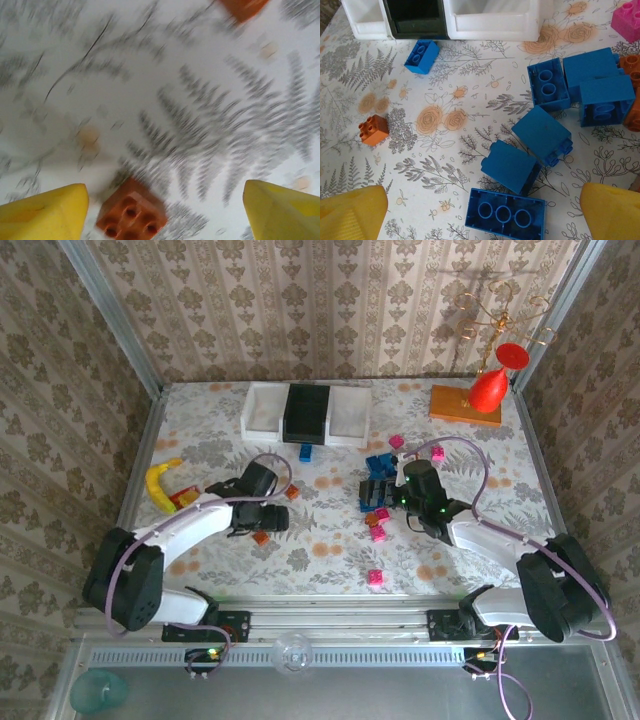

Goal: Sort the legos into containers by color
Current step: Pick up the lego from the bottom-left of the table.

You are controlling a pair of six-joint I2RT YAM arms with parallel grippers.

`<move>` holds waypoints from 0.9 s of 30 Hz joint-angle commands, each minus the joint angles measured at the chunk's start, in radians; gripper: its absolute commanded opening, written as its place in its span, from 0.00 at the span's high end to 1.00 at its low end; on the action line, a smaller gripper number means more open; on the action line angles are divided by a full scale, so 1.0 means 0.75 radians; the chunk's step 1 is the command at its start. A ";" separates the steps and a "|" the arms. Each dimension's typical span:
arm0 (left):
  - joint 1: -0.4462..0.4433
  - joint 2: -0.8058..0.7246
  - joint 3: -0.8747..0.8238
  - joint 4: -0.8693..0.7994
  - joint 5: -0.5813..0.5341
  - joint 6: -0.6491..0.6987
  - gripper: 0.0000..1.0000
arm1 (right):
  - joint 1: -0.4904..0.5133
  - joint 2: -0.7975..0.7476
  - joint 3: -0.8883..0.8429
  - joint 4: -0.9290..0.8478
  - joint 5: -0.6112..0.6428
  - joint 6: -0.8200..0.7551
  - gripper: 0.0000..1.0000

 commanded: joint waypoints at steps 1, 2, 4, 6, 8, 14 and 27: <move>-0.014 -0.070 -0.049 -0.132 -0.087 -0.120 0.17 | 0.008 0.039 0.046 0.020 -0.040 0.031 0.00; -0.018 -0.087 -0.068 -0.133 -0.085 -0.143 0.17 | 0.008 0.041 0.045 0.020 -0.040 0.031 0.00; -0.029 -0.105 -0.099 -0.109 -0.042 -0.163 0.17 | 0.008 0.038 0.044 0.018 -0.033 0.031 0.00; -0.040 -0.107 -0.122 -0.072 0.008 -0.177 0.18 | 0.009 0.033 0.041 0.019 -0.023 0.028 0.00; -0.043 -0.092 -0.125 -0.058 0.019 -0.175 0.22 | 0.008 0.035 0.043 0.020 -0.019 0.028 0.00; -0.043 -0.050 -0.138 0.055 0.008 -0.183 0.33 | 0.008 0.039 0.042 0.019 -0.026 0.034 0.00; -0.153 0.111 -0.080 0.140 -0.076 -0.225 0.46 | 0.008 0.031 0.034 0.008 -0.012 0.027 0.00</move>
